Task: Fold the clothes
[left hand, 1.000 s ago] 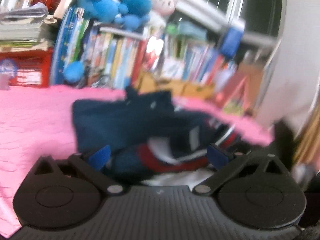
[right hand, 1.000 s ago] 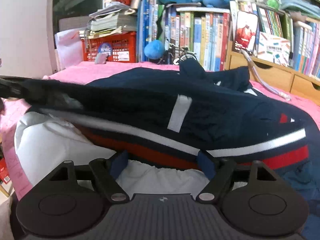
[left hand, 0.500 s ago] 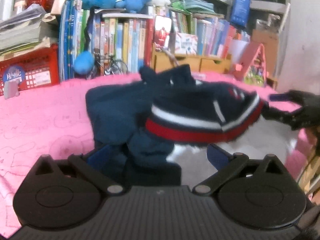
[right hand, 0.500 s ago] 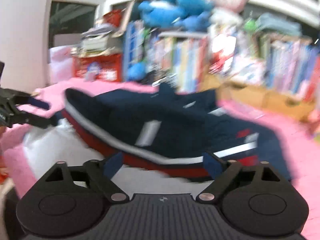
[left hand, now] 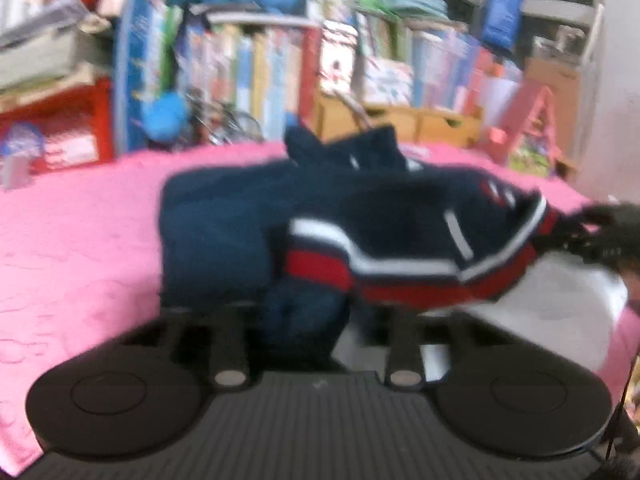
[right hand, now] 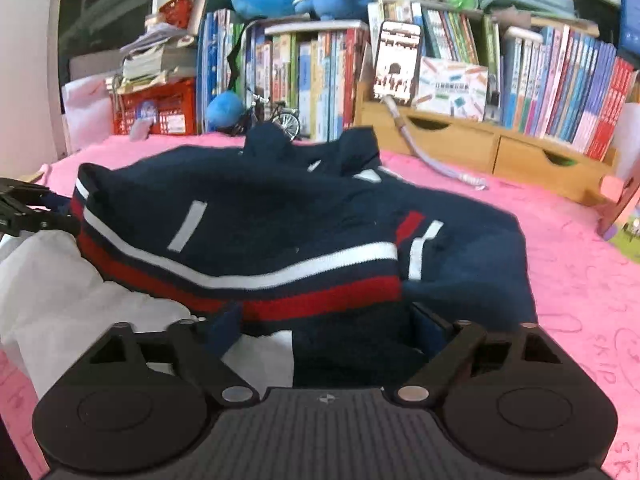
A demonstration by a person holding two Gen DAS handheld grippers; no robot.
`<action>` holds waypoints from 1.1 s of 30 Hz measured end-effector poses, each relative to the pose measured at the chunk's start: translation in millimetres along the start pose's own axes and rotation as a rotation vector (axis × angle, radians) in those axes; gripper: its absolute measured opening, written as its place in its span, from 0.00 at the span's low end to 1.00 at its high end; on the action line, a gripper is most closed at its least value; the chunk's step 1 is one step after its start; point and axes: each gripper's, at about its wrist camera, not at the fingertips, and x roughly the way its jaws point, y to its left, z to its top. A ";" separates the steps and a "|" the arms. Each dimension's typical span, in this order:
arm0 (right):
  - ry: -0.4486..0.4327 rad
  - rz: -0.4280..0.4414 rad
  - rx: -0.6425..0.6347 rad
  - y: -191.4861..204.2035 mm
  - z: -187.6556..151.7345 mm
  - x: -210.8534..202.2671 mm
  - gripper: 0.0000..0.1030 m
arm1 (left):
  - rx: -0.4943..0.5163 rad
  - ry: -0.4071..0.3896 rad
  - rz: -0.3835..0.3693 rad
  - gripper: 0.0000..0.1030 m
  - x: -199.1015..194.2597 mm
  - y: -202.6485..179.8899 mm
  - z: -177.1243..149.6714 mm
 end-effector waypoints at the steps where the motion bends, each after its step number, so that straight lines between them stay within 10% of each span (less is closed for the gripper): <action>1: -0.024 -0.007 0.009 -2.4 7.9 -4.0 0.25 | -0.017 -0.040 -0.001 0.21 -8.4 -1.6 1.5; 6: -0.146 -0.041 0.052 -14.4 47.1 -24.2 0.19 | 0.025 -0.192 -0.024 0.18 -42.3 -11.2 34.5; 13: -0.299 -0.087 0.112 -34.1 106.7 -39.8 0.20 | 0.099 -0.248 0.089 0.19 16.3 1.3 129.4; 22: -0.065 -0.149 0.137 -59.0 130.7 101.3 0.20 | 0.047 -0.019 0.181 0.21 137.8 35.6 111.3; 33: 0.133 -0.207 0.082 -70.0 83.7 167.1 0.36 | 0.142 0.084 0.250 0.62 177.6 48.4 82.8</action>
